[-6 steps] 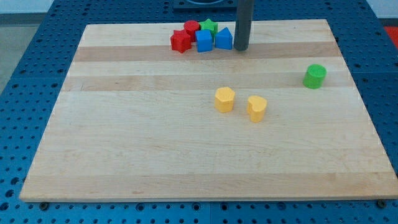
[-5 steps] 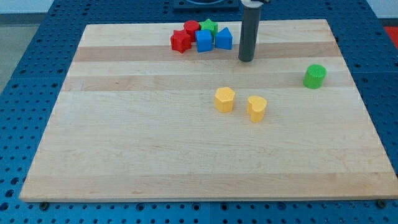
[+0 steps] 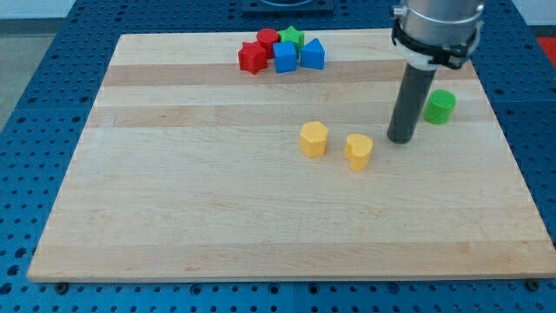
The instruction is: Push the yellow heart towards the top center
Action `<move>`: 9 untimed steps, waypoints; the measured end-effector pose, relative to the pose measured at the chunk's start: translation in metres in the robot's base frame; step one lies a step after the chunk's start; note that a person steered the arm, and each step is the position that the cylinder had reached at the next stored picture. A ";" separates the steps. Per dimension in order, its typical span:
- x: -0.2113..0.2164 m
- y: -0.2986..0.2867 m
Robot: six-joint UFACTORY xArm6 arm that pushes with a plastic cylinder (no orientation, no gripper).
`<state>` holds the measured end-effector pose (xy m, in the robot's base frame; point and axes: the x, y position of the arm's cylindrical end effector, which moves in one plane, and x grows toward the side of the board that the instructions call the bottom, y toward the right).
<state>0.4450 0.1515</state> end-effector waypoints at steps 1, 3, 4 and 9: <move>0.027 0.000; 0.034 -0.042; 0.034 -0.064; -0.022 -0.111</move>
<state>0.4231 0.0409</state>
